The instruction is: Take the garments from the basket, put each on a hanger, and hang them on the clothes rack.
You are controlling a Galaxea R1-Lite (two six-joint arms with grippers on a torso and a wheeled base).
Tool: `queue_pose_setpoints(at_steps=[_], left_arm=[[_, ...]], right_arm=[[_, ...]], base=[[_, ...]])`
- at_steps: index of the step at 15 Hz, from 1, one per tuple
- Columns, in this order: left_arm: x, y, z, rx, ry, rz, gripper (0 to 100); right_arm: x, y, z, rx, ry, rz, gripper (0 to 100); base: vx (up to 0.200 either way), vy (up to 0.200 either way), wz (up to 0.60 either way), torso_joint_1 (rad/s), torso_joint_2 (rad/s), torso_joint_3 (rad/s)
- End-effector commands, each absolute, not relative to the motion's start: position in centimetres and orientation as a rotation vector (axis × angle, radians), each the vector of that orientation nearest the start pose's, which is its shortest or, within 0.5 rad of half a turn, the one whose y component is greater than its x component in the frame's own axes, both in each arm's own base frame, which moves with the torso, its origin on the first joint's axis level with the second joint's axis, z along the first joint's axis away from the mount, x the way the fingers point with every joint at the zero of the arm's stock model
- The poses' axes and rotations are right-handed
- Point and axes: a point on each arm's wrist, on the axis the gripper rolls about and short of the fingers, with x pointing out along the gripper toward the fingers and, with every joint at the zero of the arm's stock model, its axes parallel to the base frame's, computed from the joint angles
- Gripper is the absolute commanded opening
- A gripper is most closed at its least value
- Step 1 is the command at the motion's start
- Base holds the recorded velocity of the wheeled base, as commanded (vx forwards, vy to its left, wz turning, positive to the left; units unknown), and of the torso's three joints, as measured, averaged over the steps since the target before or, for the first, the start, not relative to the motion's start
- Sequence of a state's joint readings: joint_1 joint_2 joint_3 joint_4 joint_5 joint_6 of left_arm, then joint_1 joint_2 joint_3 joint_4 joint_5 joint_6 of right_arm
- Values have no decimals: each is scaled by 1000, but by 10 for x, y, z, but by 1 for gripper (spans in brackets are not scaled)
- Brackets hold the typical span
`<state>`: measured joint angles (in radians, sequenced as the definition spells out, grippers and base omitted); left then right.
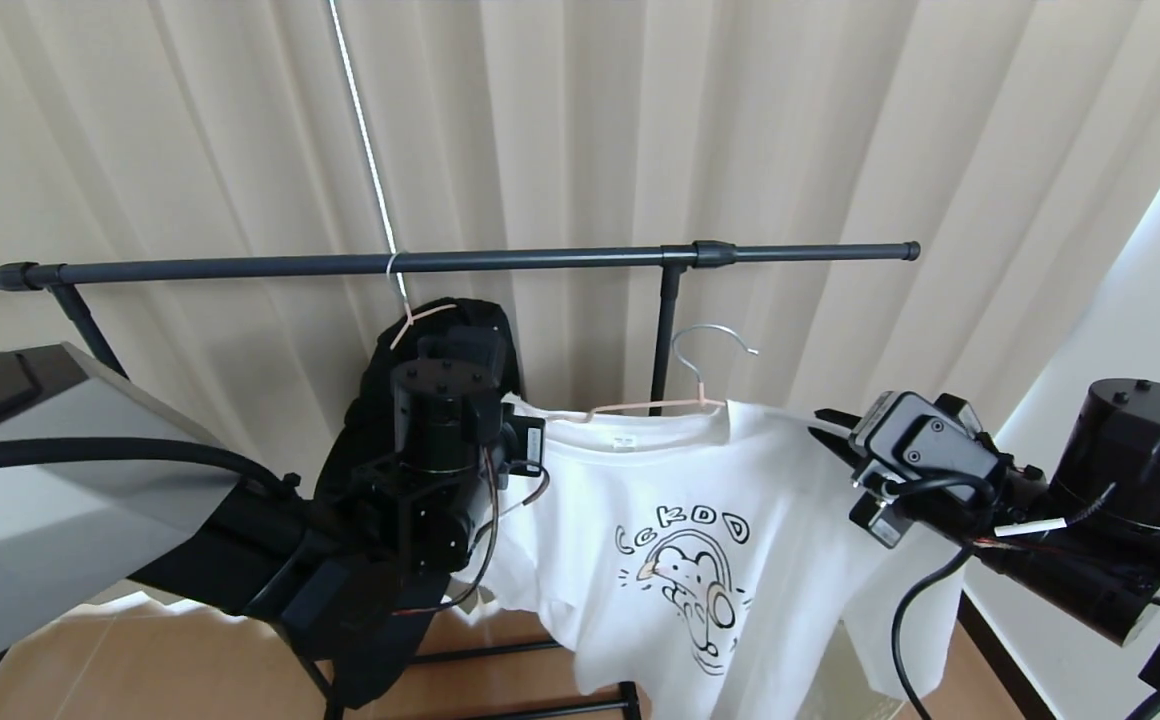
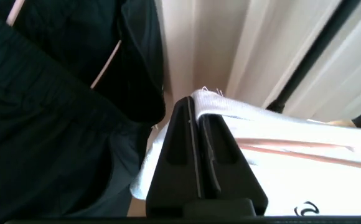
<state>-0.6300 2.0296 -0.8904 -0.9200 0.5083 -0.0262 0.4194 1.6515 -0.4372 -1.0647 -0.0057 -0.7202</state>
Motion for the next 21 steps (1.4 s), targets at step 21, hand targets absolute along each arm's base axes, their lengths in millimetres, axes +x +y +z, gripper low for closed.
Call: queue_pose_setpoints(at_steps=[21], left_arm=[[279, -239, 195, 145, 279, -211, 0]], right_arm=[[253, 124, 141, -732, 77, 213, 0]], base=[[0, 0, 0, 0, 0, 0]])
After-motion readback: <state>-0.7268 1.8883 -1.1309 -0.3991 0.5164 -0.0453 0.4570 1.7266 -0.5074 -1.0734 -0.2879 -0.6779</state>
